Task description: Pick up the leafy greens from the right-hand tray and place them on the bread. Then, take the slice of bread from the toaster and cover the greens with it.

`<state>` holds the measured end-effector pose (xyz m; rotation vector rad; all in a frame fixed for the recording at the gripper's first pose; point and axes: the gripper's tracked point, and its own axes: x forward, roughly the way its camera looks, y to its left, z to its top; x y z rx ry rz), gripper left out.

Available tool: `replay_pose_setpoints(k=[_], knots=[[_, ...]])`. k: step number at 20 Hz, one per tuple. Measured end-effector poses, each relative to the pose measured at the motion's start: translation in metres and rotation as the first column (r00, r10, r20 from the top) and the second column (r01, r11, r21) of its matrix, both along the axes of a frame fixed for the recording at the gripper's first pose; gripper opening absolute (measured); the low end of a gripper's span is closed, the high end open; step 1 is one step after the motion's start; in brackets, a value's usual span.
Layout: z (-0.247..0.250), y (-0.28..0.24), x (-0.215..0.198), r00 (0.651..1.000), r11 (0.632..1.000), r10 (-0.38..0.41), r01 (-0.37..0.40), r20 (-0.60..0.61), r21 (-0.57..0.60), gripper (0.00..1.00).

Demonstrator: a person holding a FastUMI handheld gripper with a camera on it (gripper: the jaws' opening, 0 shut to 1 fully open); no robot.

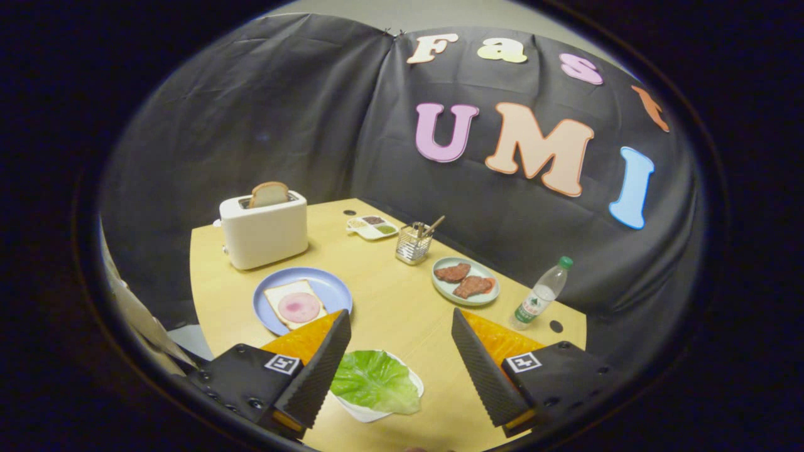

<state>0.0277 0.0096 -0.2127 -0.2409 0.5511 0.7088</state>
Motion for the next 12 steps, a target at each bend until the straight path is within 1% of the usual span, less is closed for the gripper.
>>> replay_pose_setpoints(k=[6,12], knots=[[-0.046,0.004,-0.012,0.993,0.995,0.073,-0.079,-0.094,-0.060,1.00],[-0.097,0.010,-0.026,0.976,0.988,0.103,-0.124,-0.194,-0.095,1.00]])
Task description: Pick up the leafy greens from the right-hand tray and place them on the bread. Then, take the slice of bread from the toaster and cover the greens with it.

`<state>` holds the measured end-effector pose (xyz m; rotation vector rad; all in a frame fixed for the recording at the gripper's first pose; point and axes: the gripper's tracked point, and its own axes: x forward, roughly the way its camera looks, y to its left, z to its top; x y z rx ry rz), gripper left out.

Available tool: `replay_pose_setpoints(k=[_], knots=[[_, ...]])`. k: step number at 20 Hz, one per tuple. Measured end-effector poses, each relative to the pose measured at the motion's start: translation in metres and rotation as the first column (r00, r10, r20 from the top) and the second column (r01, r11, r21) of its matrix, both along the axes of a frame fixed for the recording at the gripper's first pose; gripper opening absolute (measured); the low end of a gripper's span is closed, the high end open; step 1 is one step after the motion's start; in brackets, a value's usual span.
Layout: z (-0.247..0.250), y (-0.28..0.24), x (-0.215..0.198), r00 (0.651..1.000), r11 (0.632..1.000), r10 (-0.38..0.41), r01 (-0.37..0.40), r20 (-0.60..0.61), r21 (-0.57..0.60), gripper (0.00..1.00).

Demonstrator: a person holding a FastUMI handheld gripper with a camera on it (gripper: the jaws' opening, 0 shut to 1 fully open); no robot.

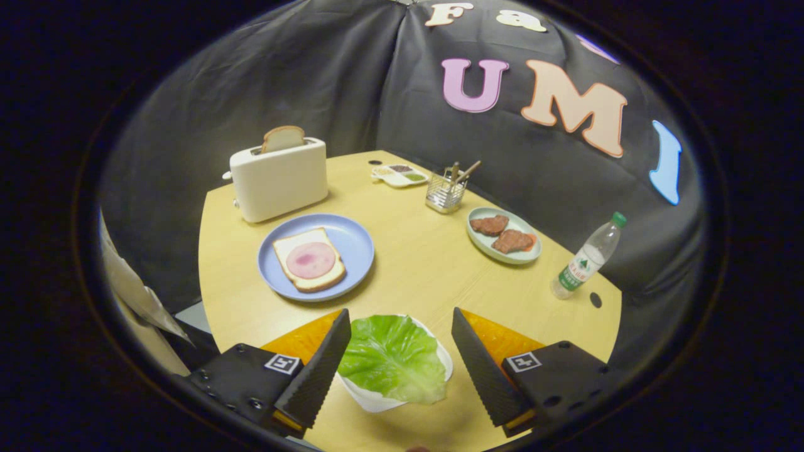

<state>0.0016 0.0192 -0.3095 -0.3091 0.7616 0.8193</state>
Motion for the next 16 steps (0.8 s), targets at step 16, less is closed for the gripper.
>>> replay_pose_setpoints(k=[16], knots=[[-0.088,-0.002,-0.016,0.975,0.992,0.020,-0.048,-0.221,-0.119,1.00]])
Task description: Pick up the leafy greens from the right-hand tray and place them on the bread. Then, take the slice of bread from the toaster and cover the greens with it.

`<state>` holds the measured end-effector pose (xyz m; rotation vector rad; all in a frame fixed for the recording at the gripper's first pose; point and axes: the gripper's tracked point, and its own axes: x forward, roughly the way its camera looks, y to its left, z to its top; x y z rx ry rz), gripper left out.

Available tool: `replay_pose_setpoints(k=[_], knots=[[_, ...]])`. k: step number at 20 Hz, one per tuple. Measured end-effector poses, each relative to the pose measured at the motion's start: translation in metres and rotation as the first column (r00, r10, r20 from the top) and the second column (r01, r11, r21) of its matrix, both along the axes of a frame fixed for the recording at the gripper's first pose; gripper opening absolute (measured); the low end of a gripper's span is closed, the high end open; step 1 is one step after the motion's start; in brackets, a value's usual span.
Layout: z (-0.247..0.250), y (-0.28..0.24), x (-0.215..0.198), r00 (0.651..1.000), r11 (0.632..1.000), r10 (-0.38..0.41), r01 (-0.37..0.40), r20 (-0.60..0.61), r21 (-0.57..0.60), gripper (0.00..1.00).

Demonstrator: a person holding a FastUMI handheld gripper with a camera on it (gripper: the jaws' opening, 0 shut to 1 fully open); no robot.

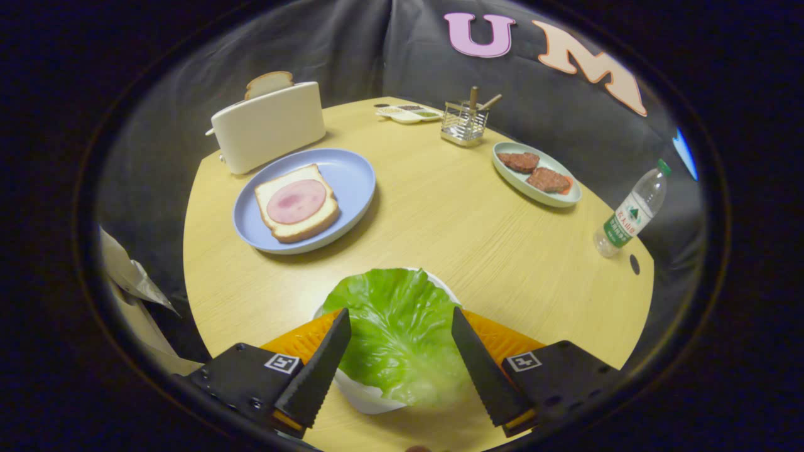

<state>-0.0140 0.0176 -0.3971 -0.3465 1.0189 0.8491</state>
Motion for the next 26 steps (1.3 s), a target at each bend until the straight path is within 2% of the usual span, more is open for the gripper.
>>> replay_pose_setpoints(k=[9,14,20,22,24,26], knots=[[-0.018,0.000,-0.007,0.995,0.999,-0.032,0.030,-0.092,-0.022,1.00],[-0.019,0.001,-0.006,0.993,0.997,-0.063,0.058,-0.101,-0.045,0.70],[-0.018,0.001,-0.006,0.982,0.989,-0.135,0.124,-0.132,-0.084,0.33],[-0.023,0.004,-0.007,0.982,0.987,-0.142,0.131,-0.122,-0.089,0.33],[-0.017,0.003,-0.010,0.981,0.988,-0.138,0.127,-0.138,-0.087,0.09],[-0.014,0.004,-0.011,0.983,0.989,-0.130,0.119,-0.127,-0.093,0.09]])
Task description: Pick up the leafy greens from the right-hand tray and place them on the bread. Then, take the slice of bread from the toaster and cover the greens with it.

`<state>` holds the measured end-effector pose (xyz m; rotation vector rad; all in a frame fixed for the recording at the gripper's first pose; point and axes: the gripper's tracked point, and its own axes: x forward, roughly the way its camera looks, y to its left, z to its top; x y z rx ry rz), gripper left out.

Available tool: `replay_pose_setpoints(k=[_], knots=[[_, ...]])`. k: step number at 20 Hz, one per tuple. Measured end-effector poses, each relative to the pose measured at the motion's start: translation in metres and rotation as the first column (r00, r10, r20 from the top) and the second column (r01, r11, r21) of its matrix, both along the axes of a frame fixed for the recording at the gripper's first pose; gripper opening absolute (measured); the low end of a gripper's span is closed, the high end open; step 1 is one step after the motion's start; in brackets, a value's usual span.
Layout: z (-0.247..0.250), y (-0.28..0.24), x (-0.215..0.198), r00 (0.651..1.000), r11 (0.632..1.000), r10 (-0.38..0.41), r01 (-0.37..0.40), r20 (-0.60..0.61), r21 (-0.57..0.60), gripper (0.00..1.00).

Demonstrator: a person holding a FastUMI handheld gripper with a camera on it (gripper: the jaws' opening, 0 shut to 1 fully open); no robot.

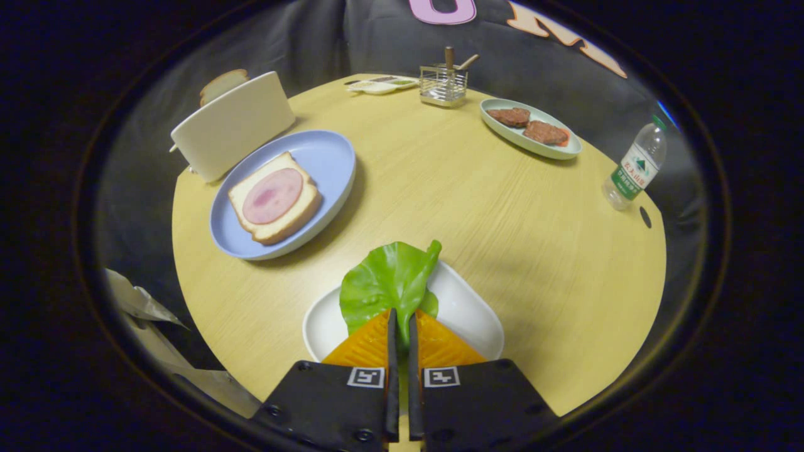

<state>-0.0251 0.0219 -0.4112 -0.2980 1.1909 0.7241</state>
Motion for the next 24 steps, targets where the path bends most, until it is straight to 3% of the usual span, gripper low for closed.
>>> replay_pose_setpoints(k=[4,9,24], knots=[[0.010,-0.002,0.003,0.999,1.000,-0.022,0.022,0.034,-0.007,0.04],[0.045,0.010,0.007,0.997,0.998,-0.053,0.051,0.062,0.031,0.04],[0.094,0.088,0.001,0.995,0.996,0.021,-0.029,0.097,0.089,0.04]])
